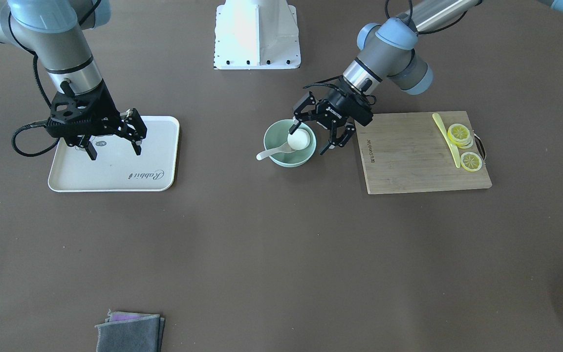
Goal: Put spoon and bun in bowl
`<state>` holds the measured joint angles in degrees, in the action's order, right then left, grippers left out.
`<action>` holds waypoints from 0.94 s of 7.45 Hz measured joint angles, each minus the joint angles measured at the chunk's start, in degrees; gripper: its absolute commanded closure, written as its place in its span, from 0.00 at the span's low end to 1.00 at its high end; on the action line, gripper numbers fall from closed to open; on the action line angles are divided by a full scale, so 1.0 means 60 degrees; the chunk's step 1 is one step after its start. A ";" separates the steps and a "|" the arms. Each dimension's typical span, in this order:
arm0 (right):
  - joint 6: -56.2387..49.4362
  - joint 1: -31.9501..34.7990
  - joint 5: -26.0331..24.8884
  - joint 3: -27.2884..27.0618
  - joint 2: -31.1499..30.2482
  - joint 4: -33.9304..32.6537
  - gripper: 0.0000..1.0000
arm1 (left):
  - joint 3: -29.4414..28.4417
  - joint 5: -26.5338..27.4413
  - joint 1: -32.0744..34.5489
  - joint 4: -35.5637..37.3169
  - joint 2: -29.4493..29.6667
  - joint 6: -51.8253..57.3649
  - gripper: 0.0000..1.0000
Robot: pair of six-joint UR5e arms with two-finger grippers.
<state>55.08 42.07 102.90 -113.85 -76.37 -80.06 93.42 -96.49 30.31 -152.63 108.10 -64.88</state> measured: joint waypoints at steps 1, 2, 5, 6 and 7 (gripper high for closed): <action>-0.0654 0.0321 0.0180 0.0017 -0.0156 -0.0048 0.00 | 0.0006 -0.1514 0.1101 0.0326 -0.0465 0.0640 0.02; -0.1364 0.0816 0.0572 0.0012 -0.0463 -0.0060 0.00 | 0.0023 -0.2762 0.2137 0.0524 -0.1005 0.1400 0.02; -0.4602 0.3614 0.2595 0.0095 -0.2207 0.0006 0.00 | 0.0022 -0.5769 0.5415 0.1137 -0.2670 0.4587 0.02; -0.5999 0.4725 0.3530 0.0463 -0.2600 -0.0033 0.00 | 0.0033 -0.6384 0.6346 0.1860 -0.2920 0.5898 0.02; -0.7442 0.5716 0.4389 0.0968 -0.2905 -0.0062 0.00 | 0.0049 -0.6767 0.7226 0.2854 -0.3042 0.7287 0.02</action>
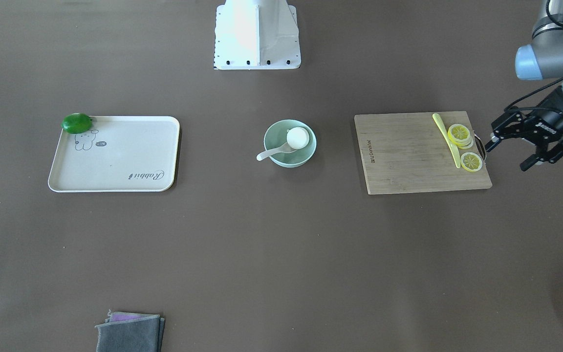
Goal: Put spoon and bun in bowl
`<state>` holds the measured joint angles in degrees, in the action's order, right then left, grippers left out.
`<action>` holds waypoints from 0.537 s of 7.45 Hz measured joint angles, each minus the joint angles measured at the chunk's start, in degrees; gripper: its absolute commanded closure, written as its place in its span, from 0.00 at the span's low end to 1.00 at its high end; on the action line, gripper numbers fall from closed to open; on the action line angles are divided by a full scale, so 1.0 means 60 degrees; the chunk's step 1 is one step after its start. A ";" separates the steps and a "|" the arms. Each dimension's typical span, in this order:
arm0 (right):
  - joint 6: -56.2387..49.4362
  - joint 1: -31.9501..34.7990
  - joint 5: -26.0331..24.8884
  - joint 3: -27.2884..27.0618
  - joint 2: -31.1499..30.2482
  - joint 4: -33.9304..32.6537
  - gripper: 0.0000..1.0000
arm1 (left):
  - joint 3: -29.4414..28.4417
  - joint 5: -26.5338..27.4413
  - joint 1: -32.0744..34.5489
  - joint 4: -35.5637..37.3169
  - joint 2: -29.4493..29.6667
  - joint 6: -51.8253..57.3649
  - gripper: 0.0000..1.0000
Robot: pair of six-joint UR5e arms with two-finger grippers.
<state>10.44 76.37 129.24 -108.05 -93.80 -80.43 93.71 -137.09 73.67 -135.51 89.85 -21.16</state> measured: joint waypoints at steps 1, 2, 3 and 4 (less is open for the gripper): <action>-0.1145 0.0733 0.0475 0.0355 -0.0319 -0.0016 0.00 | 0.0011 -0.0187 0.0772 0.1138 -0.0035 0.1388 0.01; -0.1821 0.1216 0.0667 0.0516 -0.0644 -0.0031 0.00 | 0.0016 -0.0278 0.1493 0.2506 -0.0025 0.2980 0.01; -0.2101 0.1469 0.0728 0.0567 -0.0857 -0.0194 0.00 | 0.0062 -0.0268 0.2168 0.4063 -0.0037 0.4412 0.01; -0.2173 0.1573 0.0736 0.0566 -0.0938 -0.0593 0.00 | 0.0091 -0.0082 0.2610 0.5452 -0.0120 0.5227 0.01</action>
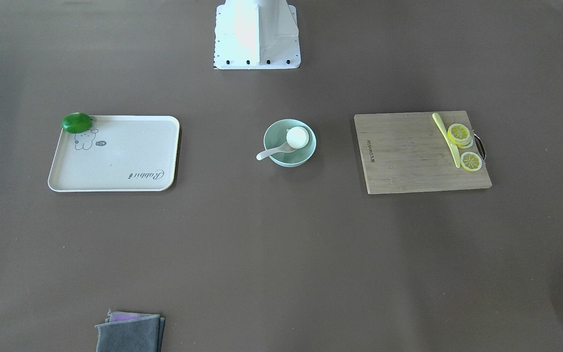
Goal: Put spoon and bun in bowl
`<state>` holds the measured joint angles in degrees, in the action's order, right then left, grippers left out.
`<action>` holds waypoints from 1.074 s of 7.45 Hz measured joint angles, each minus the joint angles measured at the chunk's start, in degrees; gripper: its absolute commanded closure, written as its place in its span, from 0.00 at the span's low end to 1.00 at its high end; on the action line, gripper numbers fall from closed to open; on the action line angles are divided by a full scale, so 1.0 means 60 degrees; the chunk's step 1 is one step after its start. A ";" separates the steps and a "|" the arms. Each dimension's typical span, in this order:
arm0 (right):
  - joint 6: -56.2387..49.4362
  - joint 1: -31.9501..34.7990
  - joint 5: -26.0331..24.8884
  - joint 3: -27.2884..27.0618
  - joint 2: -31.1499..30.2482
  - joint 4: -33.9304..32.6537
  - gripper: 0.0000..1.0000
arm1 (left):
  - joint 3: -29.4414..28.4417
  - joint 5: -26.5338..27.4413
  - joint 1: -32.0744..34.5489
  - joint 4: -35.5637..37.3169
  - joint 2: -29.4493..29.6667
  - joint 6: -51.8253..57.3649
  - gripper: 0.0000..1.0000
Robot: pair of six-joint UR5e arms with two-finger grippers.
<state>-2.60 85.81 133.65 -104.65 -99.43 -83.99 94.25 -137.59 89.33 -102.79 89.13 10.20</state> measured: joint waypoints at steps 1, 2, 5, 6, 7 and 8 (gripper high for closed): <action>0.0026 0.0036 0.0002 -0.0003 -0.0058 -0.0406 0.00 | -0.0053 0.0339 0.0207 0.0783 -0.0237 0.0341 0.01; 0.0043 0.0047 0.0012 0.0034 -0.0146 -0.0597 0.00 | -0.0065 0.0586 0.0315 0.0865 -0.0601 0.0473 0.01; -0.0018 0.0038 0.0090 0.0323 -0.0281 -0.0604 0.00 | 0.0161 0.0774 0.0435 0.0398 -0.1339 0.0570 0.01; -0.0033 0.0019 0.0133 0.0376 -0.0282 -0.0604 0.00 | 0.0249 0.0825 0.0442 0.0391 -0.1485 0.0580 0.01; -0.0035 -0.0005 0.0177 0.0404 -0.0276 -0.0605 0.00 | 0.0309 0.0835 0.0443 0.0395 -0.1553 0.0569 0.01; -0.0035 -0.0025 0.0220 0.0413 -0.0268 -0.0606 0.00 | 0.0320 0.0821 0.0436 0.0407 -0.1569 0.0531 0.01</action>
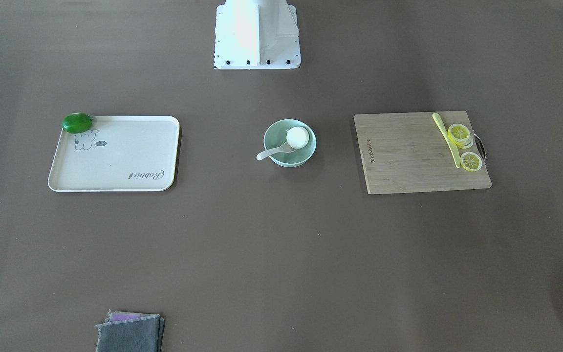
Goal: Put spoon and bun in bowl
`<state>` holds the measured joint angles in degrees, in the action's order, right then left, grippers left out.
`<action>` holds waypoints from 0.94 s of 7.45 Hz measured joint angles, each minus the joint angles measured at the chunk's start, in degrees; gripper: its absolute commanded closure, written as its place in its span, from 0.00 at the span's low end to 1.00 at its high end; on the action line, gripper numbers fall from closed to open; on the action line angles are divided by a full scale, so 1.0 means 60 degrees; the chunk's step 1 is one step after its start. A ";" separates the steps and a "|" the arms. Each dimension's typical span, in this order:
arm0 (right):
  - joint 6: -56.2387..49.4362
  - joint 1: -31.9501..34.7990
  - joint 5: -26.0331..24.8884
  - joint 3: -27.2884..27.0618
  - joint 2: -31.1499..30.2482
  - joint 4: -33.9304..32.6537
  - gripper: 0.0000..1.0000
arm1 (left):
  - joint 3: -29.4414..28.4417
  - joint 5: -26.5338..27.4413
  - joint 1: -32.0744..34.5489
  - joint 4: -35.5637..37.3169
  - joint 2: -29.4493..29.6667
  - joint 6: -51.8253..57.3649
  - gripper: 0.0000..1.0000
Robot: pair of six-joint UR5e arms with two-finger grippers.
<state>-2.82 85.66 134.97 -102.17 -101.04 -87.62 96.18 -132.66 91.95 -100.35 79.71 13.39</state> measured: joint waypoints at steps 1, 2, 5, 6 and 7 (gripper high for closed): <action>0.0004 -0.0017 0.0021 0.0004 0.0005 0.0003 0.00 | 0.0007 -0.0017 -0.0014 0.0014 0.0000 -0.0040 0.01; 0.0010 -0.0032 0.0029 0.0007 0.0007 0.0009 0.00 | 0.0027 -0.0030 -0.0030 0.0118 0.0037 -0.0203 0.01; 0.0015 -0.0120 0.0031 0.0003 0.0009 0.0014 0.00 | 0.0218 -0.0070 -0.0050 0.0672 0.0230 -0.0960 0.01; 0.0015 -0.0156 0.0025 0.0004 0.0012 0.0014 0.00 | 0.0288 -0.0078 -0.0050 0.0681 0.0192 -0.0990 0.01; 0.0015 -0.0191 0.0021 0.0003 0.0015 0.0014 0.00 | 0.0343 -0.0079 -0.0055 0.0680 0.0166 -0.0997 0.01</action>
<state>-2.73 84.51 135.10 -102.16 -100.95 -87.54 98.23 -133.13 91.62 -96.27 80.71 7.41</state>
